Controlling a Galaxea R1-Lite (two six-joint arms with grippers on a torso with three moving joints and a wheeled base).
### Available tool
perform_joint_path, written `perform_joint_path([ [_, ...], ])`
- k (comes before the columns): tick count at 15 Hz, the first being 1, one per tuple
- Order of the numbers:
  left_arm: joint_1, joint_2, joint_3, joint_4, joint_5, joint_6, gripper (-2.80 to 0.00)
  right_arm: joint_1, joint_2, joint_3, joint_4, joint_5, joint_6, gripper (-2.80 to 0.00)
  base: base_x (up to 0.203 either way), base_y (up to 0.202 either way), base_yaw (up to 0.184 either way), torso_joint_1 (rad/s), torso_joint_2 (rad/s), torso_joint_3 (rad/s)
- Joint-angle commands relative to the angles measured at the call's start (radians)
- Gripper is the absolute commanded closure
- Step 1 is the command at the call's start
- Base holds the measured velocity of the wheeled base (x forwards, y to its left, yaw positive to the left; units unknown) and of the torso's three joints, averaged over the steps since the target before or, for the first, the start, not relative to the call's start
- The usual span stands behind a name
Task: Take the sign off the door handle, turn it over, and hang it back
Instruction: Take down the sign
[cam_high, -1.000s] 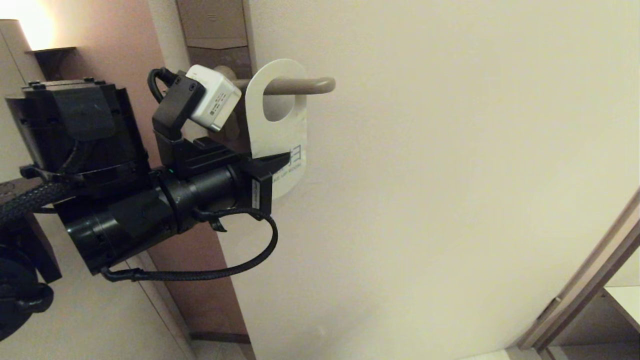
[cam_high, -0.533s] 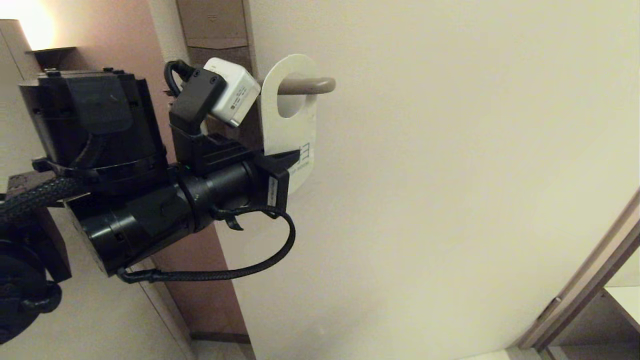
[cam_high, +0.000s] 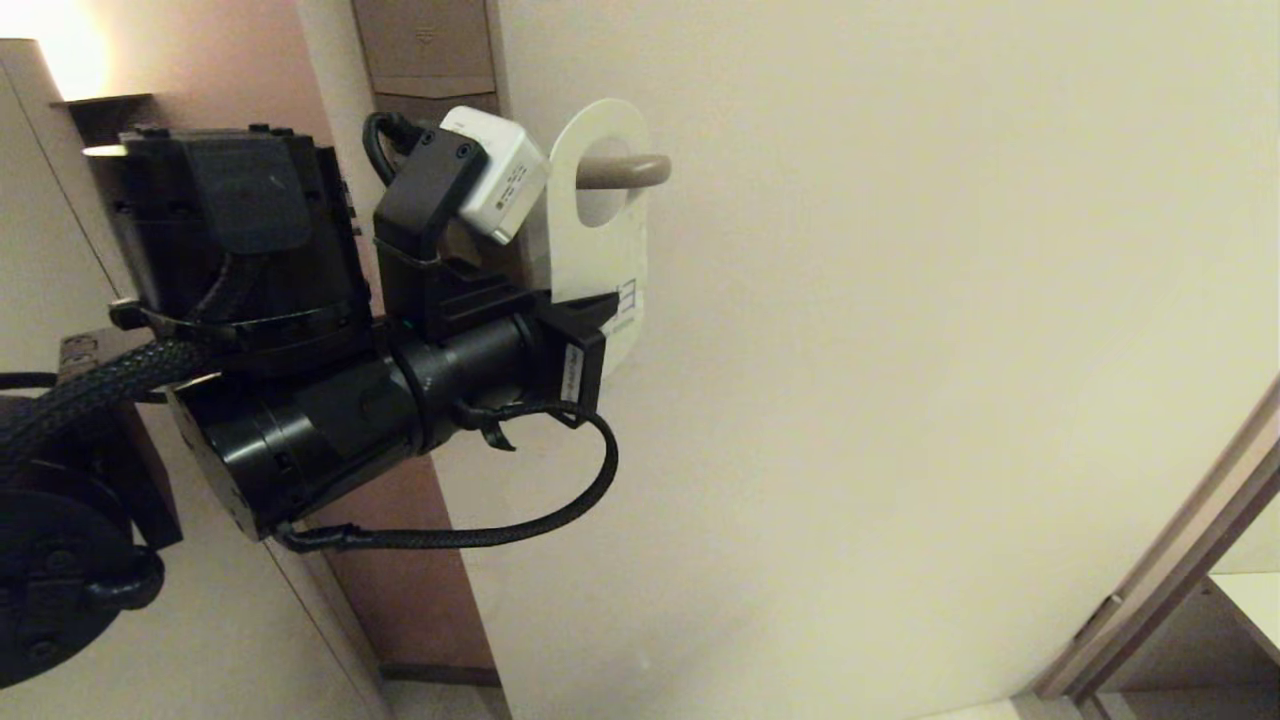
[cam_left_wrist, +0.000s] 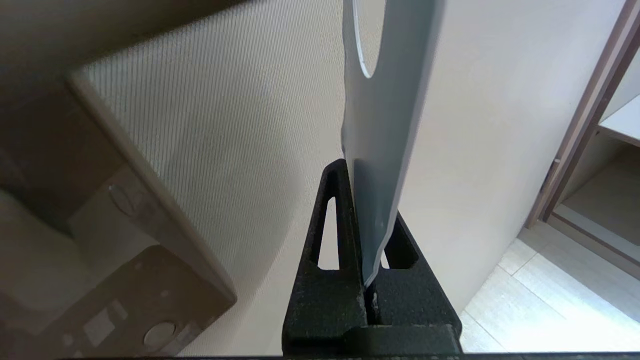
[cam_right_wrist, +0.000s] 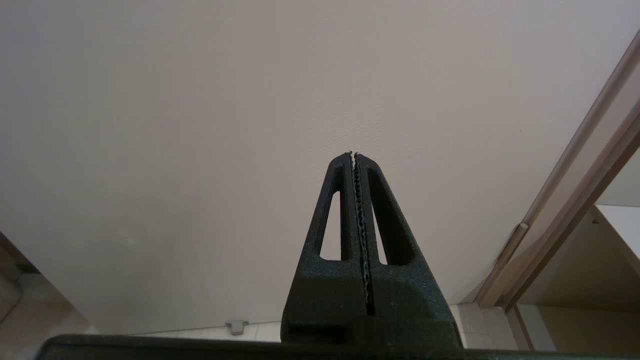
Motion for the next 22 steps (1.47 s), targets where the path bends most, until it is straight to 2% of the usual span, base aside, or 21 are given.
perform_joint_path([
  [1, -0.001, 0.011, -0.019, -0.004, 0.001, 0.001, 0.00, 0.000, 0.001, 0.000, 0.000, 0.000, 0.000, 0.00, 0.000, 0.000, 0.000, 0.000, 0.00, 0.000],
  [4, -0.029, 0.017, -0.033, -0.004, 0.023, 0.001, 0.00, 0.000, 0.001, 0.000, 0.000, 0.000, 0.000, 0.00, 0.000, 0.000, 0.000, 0.000, 0.00, 0.000],
  [9, -0.062, 0.014, -0.028, -0.004, 0.024, 0.001, 0.00, 0.000, 0.001, 0.000, 0.000, 0.000, 0.000, 0.00, 0.000, 0.000, 0.000, 0.000, 0.00, 0.000],
  [19, -0.088, -0.001, -0.024, -0.004, 0.045, 0.001, 0.00, 0.000, 0.001, 0.000, 0.000, 0.000, 0.000, 0.00, 0.000, 0.000, 0.000, 0.000, 0.00, 0.000],
  [22, -0.093, -0.023, 0.013, -0.003, 0.045, 0.001, 0.00, 0.000, 0.001, 0.000, 0.000, 0.000, 0.000, 0.00, 0.000, 0.000, 0.000, 0.000, 0.00, 0.000],
])
